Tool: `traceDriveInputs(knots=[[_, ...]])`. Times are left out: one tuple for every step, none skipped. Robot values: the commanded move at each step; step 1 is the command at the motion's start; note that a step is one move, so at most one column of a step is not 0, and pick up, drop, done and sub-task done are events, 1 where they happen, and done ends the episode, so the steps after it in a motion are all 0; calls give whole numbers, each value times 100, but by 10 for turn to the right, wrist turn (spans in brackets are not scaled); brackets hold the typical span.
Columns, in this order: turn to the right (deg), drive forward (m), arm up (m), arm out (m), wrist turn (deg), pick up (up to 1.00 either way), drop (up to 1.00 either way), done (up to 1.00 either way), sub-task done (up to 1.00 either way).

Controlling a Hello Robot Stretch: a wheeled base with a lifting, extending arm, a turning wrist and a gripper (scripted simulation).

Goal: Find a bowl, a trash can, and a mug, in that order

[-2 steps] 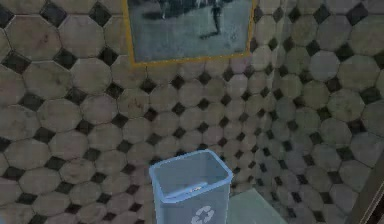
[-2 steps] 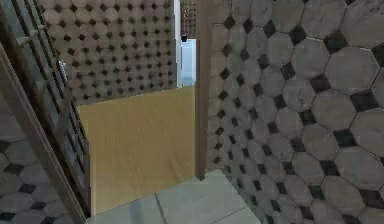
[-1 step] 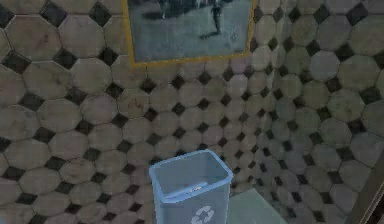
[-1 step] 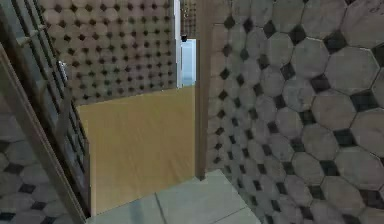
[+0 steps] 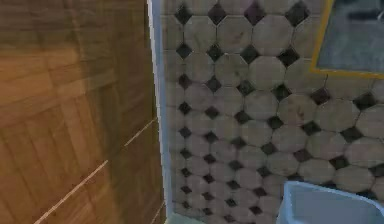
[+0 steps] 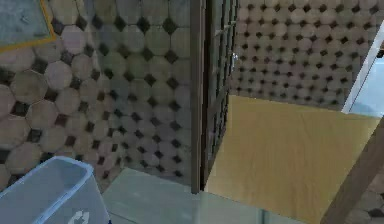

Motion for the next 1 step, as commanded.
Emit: traceDriveInputs(knots=[[-450,0,0,0,0,0,0,0,0]])
